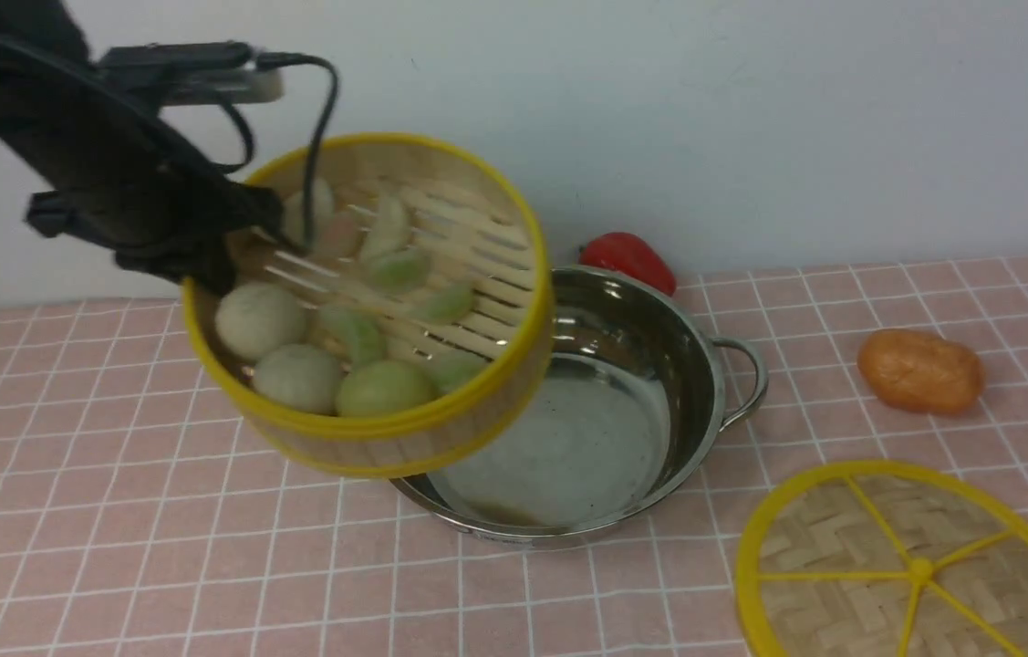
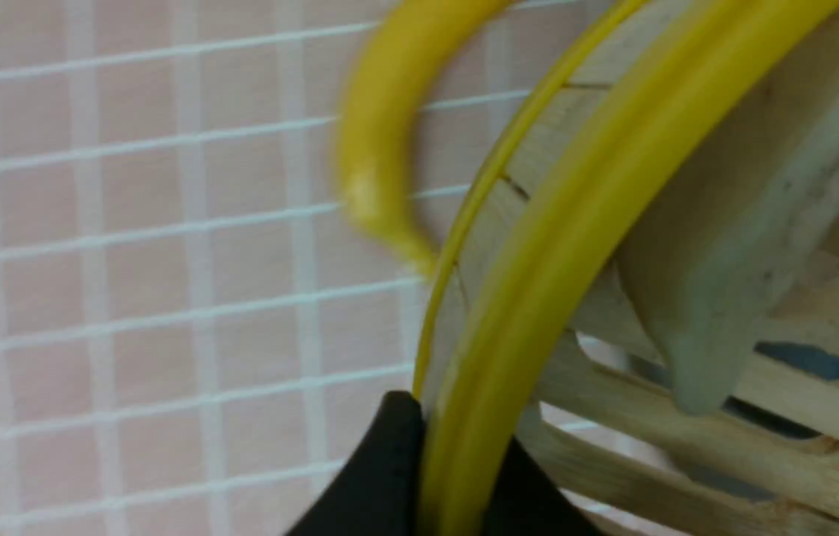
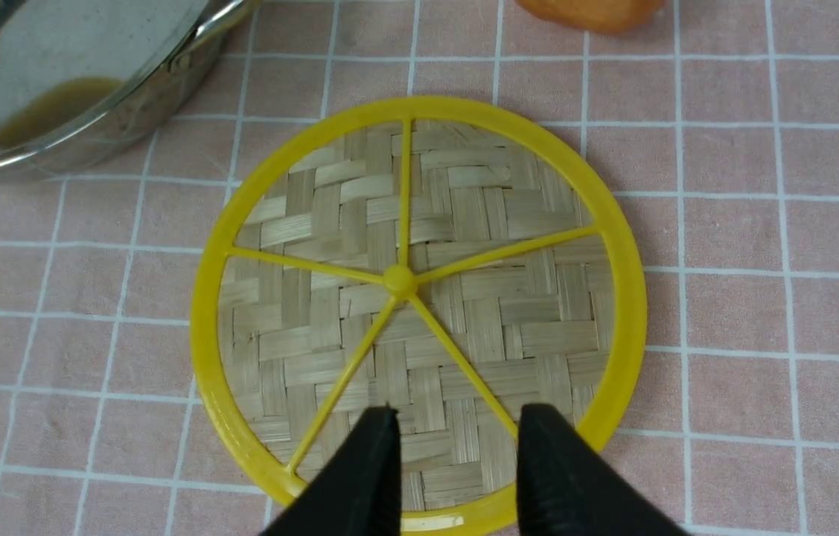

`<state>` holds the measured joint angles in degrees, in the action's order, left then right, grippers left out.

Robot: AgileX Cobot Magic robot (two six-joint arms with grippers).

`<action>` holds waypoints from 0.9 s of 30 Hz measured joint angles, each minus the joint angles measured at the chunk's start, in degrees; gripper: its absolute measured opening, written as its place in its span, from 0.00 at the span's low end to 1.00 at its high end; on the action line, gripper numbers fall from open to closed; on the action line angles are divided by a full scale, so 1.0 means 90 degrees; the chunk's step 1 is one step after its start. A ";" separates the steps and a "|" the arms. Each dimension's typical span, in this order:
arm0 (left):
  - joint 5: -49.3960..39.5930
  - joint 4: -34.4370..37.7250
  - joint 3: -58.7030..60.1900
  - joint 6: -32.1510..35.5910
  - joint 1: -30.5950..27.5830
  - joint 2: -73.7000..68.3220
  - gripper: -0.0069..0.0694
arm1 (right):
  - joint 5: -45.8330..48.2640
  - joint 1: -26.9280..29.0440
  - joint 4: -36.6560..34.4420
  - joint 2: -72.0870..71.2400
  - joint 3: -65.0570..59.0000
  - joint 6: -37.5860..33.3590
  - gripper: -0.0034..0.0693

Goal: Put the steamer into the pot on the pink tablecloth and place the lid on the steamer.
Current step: 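Place the bamboo steamer basket with dumplings into the steel pot with the left gripper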

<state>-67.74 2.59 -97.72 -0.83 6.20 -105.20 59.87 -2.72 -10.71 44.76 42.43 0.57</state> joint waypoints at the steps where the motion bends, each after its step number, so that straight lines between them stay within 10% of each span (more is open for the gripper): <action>1: -0.0051 0.0017 -0.0238 -0.0039 0.0180 -0.0256 0.13 | 0.0000 0.0000 -0.0018 0.0000 0.0000 0.0000 0.38; 27: -0.0066 0.0457 -0.1923 -0.0172 0.0859 -0.2883 0.13 | 0.0041 0.0000 -0.0233 0.0000 0.0000 0.0000 0.38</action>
<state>-68.33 6.71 -115.03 -2.38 13.93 -131.14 60.24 -2.72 -12.81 44.76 42.43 0.57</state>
